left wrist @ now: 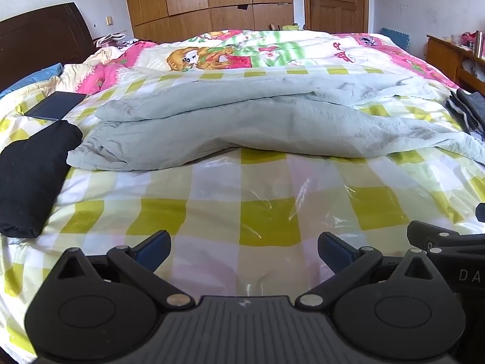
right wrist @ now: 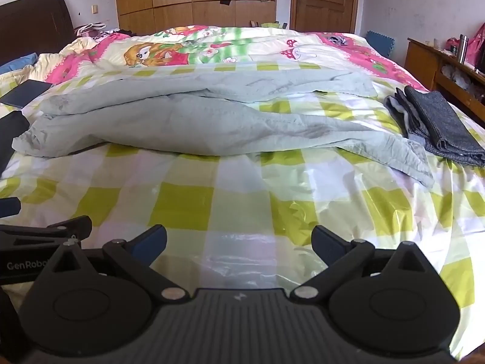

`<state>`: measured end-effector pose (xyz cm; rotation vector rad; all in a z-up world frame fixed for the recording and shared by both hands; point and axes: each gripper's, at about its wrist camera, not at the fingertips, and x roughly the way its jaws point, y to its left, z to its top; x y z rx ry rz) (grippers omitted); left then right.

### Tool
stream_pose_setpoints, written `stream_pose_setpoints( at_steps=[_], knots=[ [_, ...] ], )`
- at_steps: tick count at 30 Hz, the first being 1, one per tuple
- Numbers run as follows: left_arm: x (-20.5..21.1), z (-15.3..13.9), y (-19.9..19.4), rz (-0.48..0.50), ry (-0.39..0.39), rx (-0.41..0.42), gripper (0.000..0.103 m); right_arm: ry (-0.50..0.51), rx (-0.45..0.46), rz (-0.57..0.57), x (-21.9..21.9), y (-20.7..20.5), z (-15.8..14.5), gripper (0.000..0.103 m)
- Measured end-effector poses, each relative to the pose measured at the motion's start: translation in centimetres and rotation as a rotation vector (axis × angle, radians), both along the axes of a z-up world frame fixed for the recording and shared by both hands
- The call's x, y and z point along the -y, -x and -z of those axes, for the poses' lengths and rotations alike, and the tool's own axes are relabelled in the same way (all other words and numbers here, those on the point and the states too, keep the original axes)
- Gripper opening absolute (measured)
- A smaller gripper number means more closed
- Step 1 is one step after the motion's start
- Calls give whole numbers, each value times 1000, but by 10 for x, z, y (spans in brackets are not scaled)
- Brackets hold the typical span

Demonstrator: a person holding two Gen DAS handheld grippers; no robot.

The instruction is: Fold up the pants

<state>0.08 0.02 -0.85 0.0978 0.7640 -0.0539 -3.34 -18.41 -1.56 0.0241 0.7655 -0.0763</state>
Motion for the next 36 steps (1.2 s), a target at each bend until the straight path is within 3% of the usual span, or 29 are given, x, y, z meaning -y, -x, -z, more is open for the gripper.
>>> stream_pose_setpoints(
  at_steps=[36],
  knots=[
    [2, 3, 2, 5, -43, 15, 103, 27, -5, -12, -4, -2, 3, 100]
  ],
)
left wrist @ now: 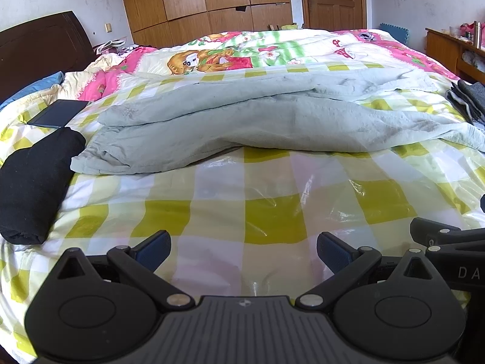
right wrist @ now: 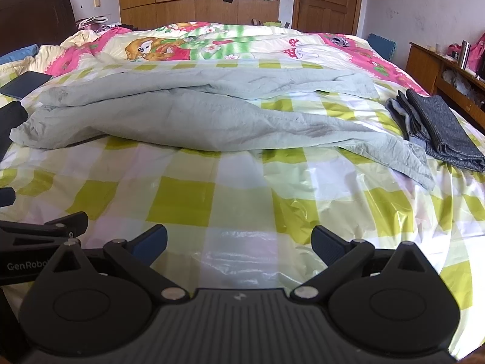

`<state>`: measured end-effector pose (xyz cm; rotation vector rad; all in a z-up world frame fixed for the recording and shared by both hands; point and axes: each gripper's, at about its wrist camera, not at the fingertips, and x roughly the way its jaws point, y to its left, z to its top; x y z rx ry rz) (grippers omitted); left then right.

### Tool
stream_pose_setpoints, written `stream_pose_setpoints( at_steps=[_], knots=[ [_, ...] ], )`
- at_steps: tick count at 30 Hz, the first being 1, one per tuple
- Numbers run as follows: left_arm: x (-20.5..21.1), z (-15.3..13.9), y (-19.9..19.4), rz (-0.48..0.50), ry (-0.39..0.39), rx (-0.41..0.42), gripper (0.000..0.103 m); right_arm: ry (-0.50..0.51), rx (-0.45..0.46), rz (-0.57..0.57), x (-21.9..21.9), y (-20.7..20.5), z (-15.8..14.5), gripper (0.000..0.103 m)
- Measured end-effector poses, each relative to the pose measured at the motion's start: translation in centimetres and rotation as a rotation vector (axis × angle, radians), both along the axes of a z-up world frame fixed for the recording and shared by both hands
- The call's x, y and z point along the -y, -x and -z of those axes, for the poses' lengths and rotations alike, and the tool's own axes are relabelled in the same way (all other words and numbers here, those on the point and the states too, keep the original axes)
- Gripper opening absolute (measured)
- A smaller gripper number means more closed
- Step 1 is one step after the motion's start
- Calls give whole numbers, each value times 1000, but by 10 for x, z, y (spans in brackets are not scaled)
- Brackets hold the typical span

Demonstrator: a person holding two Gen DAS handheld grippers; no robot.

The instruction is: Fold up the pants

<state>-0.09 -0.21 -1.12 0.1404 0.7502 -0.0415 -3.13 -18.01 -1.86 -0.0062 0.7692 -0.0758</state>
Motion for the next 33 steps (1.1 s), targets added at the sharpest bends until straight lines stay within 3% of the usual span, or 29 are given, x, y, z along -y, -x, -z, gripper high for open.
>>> stream_pose_setpoints(
  at_steps=[9, 14, 18, 21, 23, 25, 29, 31, 33],
  knots=[
    [-15, -6, -4, 23, -3, 52, 103, 64, 42, -110, -22, -17, -14, 98],
    [-60, -16, -25, -53, -59, 126, 103, 133, 93, -298, -62, -52, -22, 97],
    [-111, -12, -66, -117, -99, 122, 103, 184, 115, -484, -108, -92, -17, 96],
    [-140, -2, -101, -122, -151, 107, 103, 229, 110, -607, -140, -126, -7, 86],
    [-158, 3, -123, -125, -143, 105, 102, 258, 89, -687, -161, -146, 0, 81],
    [-173, 7, -139, -98, -131, 99, 101, 239, 61, -761, -177, -160, 4, 71],
    [-197, 22, -165, -79, -181, 92, 100, 190, 2, -875, -211, -184, 17, 69],
    [-214, 36, -179, -77, -130, 18, 93, 157, -61, -905, -224, -192, 26, 48],
    [-234, 40, -175, -82, -20, 22, 91, 149, -88, -907, -233, -191, 27, 36]
  ],
)
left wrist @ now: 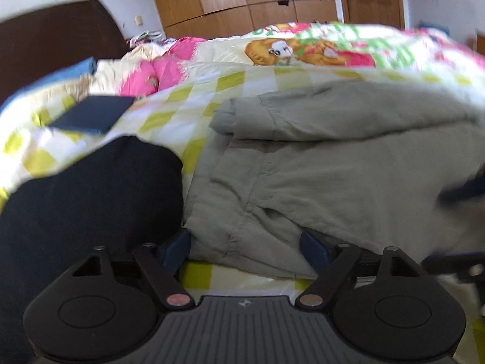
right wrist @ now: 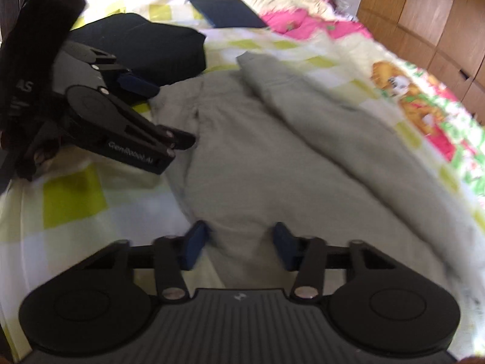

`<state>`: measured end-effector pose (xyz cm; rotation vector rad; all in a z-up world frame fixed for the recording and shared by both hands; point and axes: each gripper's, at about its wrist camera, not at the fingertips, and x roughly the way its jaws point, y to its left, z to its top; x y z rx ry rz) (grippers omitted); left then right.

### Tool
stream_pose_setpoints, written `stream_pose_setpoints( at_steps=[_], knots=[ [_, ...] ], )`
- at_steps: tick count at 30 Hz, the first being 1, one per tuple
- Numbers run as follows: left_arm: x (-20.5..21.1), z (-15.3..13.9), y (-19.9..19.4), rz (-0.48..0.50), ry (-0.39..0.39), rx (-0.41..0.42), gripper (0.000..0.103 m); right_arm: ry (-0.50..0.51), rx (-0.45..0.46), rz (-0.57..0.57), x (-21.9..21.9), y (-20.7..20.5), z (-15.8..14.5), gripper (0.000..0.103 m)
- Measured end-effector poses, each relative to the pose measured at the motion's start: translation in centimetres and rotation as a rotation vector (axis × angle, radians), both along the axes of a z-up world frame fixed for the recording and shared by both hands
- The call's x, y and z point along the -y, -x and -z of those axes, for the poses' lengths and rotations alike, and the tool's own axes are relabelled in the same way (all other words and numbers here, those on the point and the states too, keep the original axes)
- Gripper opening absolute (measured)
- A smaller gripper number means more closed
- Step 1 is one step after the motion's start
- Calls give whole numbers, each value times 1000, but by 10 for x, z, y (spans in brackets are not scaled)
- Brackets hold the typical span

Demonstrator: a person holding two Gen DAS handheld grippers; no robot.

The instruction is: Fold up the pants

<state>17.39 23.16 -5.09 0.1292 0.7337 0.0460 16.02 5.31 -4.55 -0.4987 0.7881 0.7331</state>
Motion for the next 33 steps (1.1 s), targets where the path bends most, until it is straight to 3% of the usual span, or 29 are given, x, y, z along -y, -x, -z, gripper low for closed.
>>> stream_pose_setpoints(
  at_steps=[1, 3, 4, 5, 8, 11, 13, 16, 20, 24, 27, 30, 33],
  knots=[
    [-7, 1, 4, 2, 30, 4, 84, 10, -9, -15, -4, 3, -1, 25],
    [-15, 2, 17, 29, 43, 3, 74, 26, -37, -35, -11, 13, -2, 13],
    [-17, 1, 22, 34, 35, -8, 63, 35, -49, -49, -14, 18, -3, 11],
    [-18, -1, 27, 38, 22, -23, 54, 34, -62, -76, -17, 27, -5, 10],
    [-19, -6, 43, 52, -19, -75, 37, 6, -131, -149, -20, 61, -11, 9],
    [-23, -14, 71, 47, -51, -130, 31, -31, -138, -212, -16, 98, -15, 9],
    [-22, -17, 90, 41, -84, -149, 31, -63, -126, -193, -8, 110, -18, 18],
    [-19, -27, 112, 19, -92, -145, 31, -186, -152, -35, 36, 118, -36, 29],
    [2, -47, 127, 16, -88, -91, 31, -256, -137, 298, 149, 120, -53, 38],
    [60, -53, 121, 144, -46, -41, 33, -272, -101, 772, 299, 120, -51, 44],
    [121, -43, 103, 269, 14, -67, 34, -412, -136, 1098, 405, 131, -45, 46],
    [182, -34, 88, 388, 50, -97, 36, -599, -203, 1249, 467, 143, -36, 49],
    [229, -32, 83, 484, 30, -91, 37, -587, -116, 1280, 484, 144, -39, 49]
  ],
)
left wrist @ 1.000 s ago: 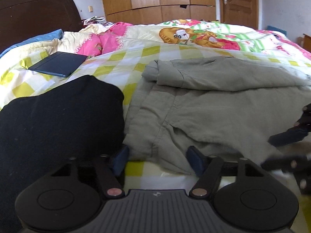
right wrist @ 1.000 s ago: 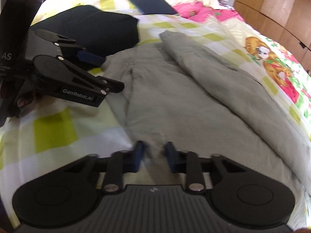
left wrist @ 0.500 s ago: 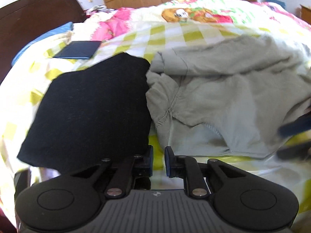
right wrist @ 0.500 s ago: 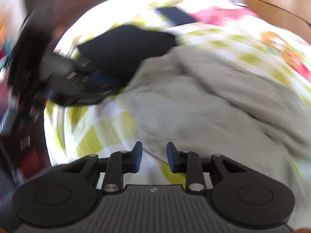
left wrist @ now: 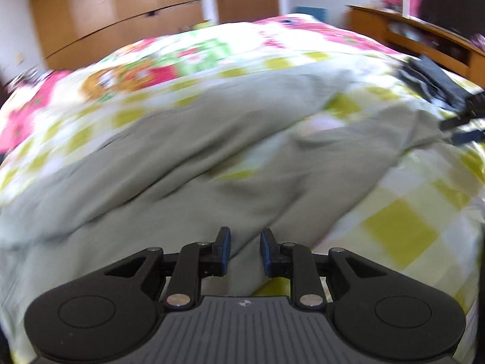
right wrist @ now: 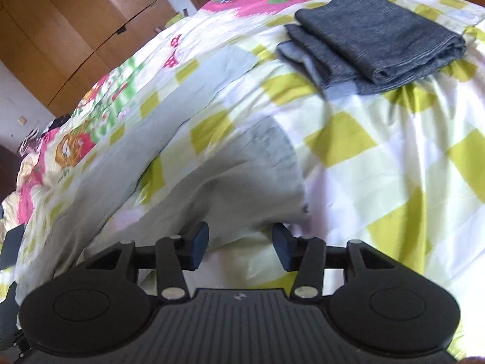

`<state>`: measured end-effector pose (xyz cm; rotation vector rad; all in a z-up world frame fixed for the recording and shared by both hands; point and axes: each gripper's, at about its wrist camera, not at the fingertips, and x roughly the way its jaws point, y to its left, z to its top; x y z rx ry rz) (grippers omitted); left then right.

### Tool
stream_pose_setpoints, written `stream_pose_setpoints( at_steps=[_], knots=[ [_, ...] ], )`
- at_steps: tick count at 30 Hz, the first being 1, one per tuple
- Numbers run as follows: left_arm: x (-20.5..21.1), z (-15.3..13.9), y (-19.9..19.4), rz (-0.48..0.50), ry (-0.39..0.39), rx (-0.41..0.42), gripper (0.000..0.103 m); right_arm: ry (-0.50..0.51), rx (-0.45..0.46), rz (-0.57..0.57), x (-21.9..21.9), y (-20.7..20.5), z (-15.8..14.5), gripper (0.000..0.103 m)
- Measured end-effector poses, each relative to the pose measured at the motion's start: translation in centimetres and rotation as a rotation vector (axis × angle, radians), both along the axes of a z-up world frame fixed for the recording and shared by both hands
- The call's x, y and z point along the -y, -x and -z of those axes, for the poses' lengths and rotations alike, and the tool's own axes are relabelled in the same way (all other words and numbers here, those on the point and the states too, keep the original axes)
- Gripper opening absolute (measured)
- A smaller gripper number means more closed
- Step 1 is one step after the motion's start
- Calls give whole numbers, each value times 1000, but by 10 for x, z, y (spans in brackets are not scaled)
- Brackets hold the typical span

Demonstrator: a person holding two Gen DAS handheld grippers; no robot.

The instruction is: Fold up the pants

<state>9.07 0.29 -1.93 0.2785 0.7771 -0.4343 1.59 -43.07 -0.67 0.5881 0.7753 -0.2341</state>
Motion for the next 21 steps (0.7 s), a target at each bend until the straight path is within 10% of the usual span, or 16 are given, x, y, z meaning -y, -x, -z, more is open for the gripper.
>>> stream_pose_setpoints(
  at_steps=[6, 8, 10, 15, 21],
  knots=[
    [39, 0, -2, 87, -8, 4, 46, 61, -36, -24, 10, -27, 21, 65],
    [41, 4, -1, 89, -10, -4, 47, 79, -43, -34, 7, -34, 24, 53],
    [41, 7, -3, 82, -14, -17, 48, 4, -32, -66, 11, -42, 22, 6],
    [39, 4, -9, 84, -34, -22, 48, -39, 90, -124, 25, -49, -31, 5],
    [39, -14, -3, 113, 13, 29, 55, 188, 147, -36, 54, -26, -82, 5]
  ],
)
